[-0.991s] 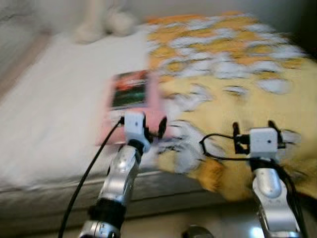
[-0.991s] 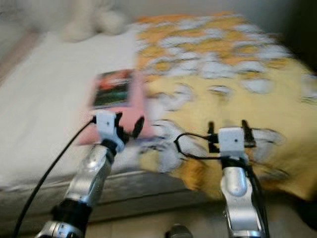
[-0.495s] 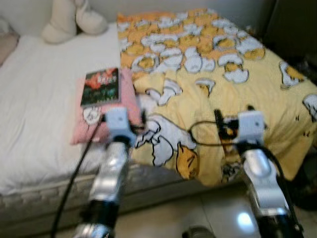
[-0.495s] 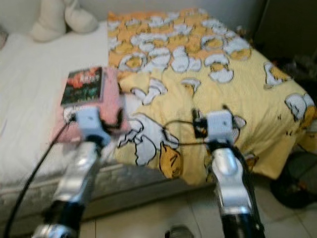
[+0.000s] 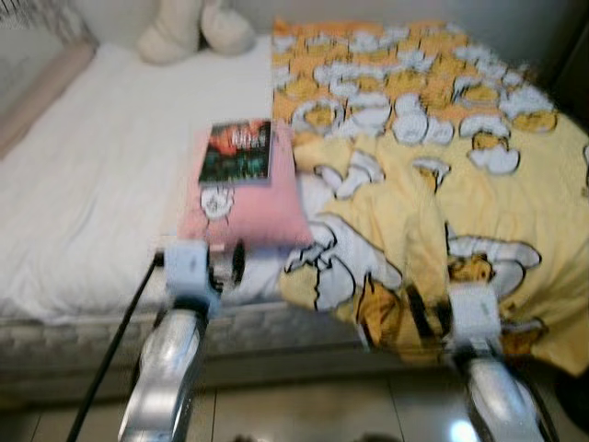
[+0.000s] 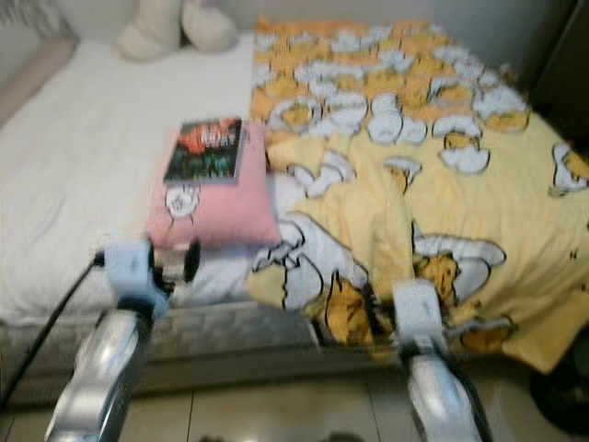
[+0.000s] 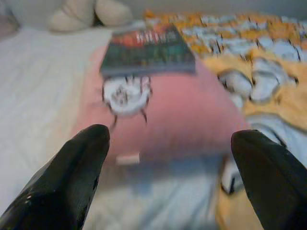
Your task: Clean up the room
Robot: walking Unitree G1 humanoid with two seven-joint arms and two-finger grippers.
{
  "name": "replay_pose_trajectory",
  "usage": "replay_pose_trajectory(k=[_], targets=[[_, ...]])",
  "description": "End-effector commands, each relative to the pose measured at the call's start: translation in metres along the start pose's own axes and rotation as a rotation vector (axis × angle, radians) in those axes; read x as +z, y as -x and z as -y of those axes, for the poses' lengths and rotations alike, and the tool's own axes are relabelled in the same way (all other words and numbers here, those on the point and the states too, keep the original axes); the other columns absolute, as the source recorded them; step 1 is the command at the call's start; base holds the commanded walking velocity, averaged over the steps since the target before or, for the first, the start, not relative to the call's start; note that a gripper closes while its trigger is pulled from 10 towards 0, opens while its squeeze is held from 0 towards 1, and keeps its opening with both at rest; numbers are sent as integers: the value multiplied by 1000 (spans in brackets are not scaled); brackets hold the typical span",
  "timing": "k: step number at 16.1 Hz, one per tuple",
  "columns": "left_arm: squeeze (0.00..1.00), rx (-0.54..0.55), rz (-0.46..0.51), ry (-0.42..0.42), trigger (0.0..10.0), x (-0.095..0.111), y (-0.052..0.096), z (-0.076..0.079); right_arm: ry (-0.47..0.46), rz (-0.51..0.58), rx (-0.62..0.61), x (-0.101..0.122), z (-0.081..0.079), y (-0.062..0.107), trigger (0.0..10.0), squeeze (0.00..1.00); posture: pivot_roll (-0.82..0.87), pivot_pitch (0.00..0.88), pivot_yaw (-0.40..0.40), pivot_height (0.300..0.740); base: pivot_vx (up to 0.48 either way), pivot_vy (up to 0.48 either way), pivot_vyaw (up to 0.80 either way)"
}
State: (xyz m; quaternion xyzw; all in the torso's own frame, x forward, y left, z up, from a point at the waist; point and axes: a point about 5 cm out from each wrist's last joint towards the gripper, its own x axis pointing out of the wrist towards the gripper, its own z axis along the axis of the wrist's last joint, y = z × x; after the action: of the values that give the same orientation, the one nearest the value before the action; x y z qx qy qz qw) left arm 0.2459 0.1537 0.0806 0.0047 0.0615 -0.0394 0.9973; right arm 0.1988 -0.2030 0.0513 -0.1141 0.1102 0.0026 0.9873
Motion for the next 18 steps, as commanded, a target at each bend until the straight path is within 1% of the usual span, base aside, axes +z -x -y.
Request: replay_pose_trajectory(k=[1, 2, 3, 4, 5, 6, 7, 8, 10, 11, 14, 16, 17, 18], targets=[[0, -23, 24, -19, 10000, 8, -3, 1, 14, 31, -2, 7, 8, -1, 10000, 0, -207, 0, 42, 736, 480, 0, 0], [0, -6, 50, -16, 10000, 14, -15, 1, 25, 45, -16, 9, 13, -8, 10000, 0, -206, 0, 42, 736, 480, 0, 0], [0, 6, 76, -9, 10000, 22, -23, 3, 25, 62, -36, 15, 16, -16, 10000, 0, -206, 0, 43, 736, 480, 0, 0], [0, 10, 98, -4, 10000, 29, -28, 5, 11, 83, -57, 22, 16, -25, 10000, 0, -206, 0, 50, 736, 480, 0, 0], [0, 29, 103, 20, 10000, 31, -34, 6, 4, 107, -53, 30, 9, -33, 10000, 0, -216, 0, 56, 736, 480, 0, 0], [0, 49, 88, 52, 10000, 29, -38, 7, 11, 134, -23, 36, -1, -35, 10000, 0, -216, 0, 59, 736, 472, 0, 0], [0, 68, 104, 65, 10000, 33, -42, 9, -3, 154, 13, 41, -11, -36, 10000, 0, -217, 0, 56, 736, 472, 0, 0], [0, 75, 115, 72, 10000, 35, -43, 11, -19, 159, 20, 43, -12, -37, 10000, 0, -218, 0, 56, 736, 472, 0, 0], [0, 85, 113, 80, 10000, 35, -44, 10, -38, 164, 19, 46, -9, -42, 10000, 0, -218, 0, 57, 736, 472, 0, 0], [0, 93, 112, 81, 10000, 35, -46, 9, -37, 183, 6, 52, -5, -49, 10000, 0, -217, 0, 58, 736, 472, 0, 0], [0, 124, 151, 89, 10000, 48, -54, 5, -34, 230, -13, 71, 2, -64, 10000, 0, -207, 0, 61, 736, 472, 0, 0], [0, 161, 193, 80, 10000, 61, -60, -2, -27, 276, 13, 89, 1, -75, 10000, 0, -205, 0, 66, 736, 472, 0, 0], [0, 189, 216, 81, 10000, 70, -65, -9, -26, 318, 37, 106, -1, -84, 10000, 0, -202, 0, 65, 736, 472, 0, 0], [0, 218, 245, 71, 10000, 81, -70, -15, -50, 357, 80, 126, -8, -93, 10000, 0, -205, 0, 66, 736, 472, 0, 0]])
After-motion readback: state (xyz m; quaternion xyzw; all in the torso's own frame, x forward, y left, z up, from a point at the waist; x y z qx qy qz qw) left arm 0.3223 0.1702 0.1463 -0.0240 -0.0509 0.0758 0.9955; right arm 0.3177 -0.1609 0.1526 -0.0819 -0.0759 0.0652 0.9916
